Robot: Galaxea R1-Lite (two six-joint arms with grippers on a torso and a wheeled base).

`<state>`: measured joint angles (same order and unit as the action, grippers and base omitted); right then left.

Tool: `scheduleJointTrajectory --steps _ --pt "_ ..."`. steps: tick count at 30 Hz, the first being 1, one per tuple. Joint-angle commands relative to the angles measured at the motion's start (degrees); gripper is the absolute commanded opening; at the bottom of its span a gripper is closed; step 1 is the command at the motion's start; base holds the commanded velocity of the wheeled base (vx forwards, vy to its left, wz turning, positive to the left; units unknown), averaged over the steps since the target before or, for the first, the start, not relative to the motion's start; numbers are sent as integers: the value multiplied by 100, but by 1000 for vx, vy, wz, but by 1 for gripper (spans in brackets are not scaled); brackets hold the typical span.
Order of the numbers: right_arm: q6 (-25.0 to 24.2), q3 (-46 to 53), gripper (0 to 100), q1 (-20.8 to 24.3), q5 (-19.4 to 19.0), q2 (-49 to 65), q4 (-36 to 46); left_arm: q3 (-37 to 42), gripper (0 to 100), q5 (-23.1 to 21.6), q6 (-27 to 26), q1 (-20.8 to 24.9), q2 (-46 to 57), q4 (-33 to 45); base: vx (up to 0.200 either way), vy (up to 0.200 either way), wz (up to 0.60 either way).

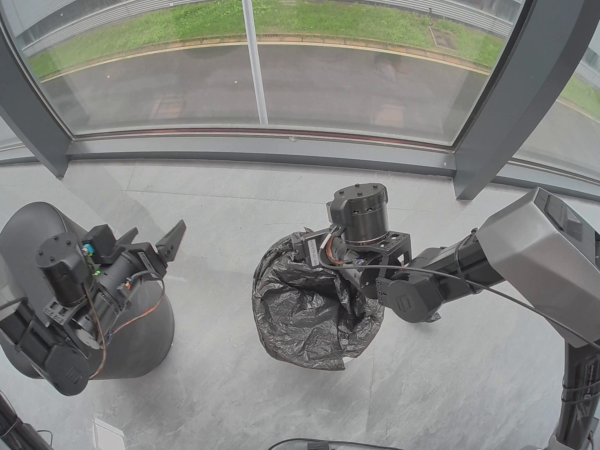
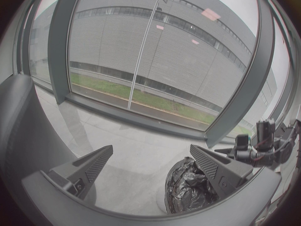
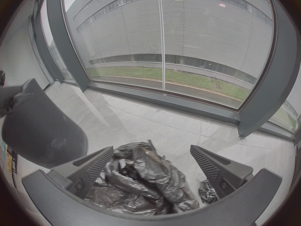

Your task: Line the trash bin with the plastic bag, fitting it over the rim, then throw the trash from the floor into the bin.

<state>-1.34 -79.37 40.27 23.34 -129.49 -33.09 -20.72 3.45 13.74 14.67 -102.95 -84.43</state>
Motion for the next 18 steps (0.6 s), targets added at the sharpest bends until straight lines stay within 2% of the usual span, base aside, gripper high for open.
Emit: scheduleJointTrajectory --steps 1,4,8,13,18 --pt "-15 45 100 324 65 -261 -49 297 100 -20 94 -183 1321 278 0 0 0" --pt "-77 -70 100 342 65 -411 -23 341 100 -20 235 -245 1409 375 0 0 0" --pt "-261 -34 100 596 65 -419 74 192 100 -37 305 -342 1664 428 0 0 0" --pt "-411 -61 100 632 56 -683 171 183 100 -55 428 -350 1664 788 0 0 0" --pt "-420 -157 100 570 56 -868 188 174 100 -55 639 -403 1541 788 0 0 0"
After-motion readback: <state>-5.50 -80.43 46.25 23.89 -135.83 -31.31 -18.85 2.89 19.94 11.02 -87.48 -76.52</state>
